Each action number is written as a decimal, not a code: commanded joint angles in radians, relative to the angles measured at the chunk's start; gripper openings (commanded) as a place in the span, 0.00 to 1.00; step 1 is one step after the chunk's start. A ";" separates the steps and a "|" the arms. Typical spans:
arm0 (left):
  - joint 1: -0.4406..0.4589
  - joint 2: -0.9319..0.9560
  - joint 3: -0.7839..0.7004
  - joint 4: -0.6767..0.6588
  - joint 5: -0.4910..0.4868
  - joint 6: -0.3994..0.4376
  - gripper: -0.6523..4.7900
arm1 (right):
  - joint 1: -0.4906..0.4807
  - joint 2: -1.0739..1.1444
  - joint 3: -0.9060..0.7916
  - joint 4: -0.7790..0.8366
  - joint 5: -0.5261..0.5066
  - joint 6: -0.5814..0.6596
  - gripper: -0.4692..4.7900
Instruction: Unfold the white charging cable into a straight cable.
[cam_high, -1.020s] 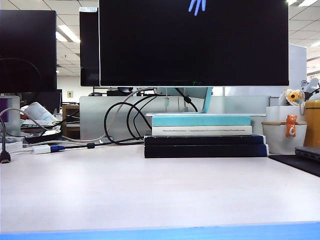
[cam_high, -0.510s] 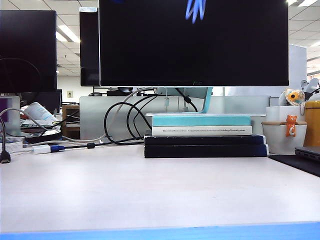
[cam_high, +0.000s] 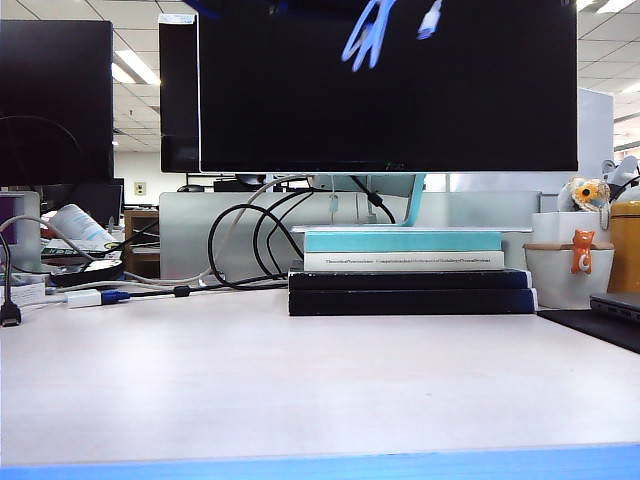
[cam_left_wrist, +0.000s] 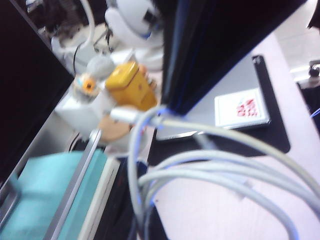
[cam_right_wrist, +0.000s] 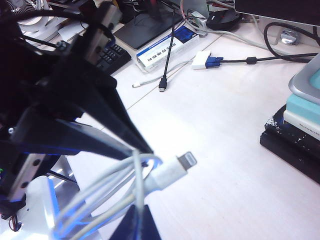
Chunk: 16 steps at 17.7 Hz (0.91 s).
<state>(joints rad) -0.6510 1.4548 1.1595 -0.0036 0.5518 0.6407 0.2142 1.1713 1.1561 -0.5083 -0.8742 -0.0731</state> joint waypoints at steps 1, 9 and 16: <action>0.000 -0.005 0.002 -0.007 -0.043 0.006 0.64 | -0.001 -0.008 0.005 0.013 0.004 -0.006 0.09; 0.000 -0.004 0.002 -0.014 -0.059 -0.077 1.00 | -0.001 -0.008 0.005 0.064 -0.056 0.019 0.09; 0.000 0.012 0.002 0.014 -0.172 -0.098 0.16 | -0.003 -0.123 0.007 0.072 -0.268 0.025 0.09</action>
<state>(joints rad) -0.6506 1.4685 1.1591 -0.0002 0.4240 0.5446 0.2123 1.0645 1.1564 -0.4534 -1.1355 -0.0494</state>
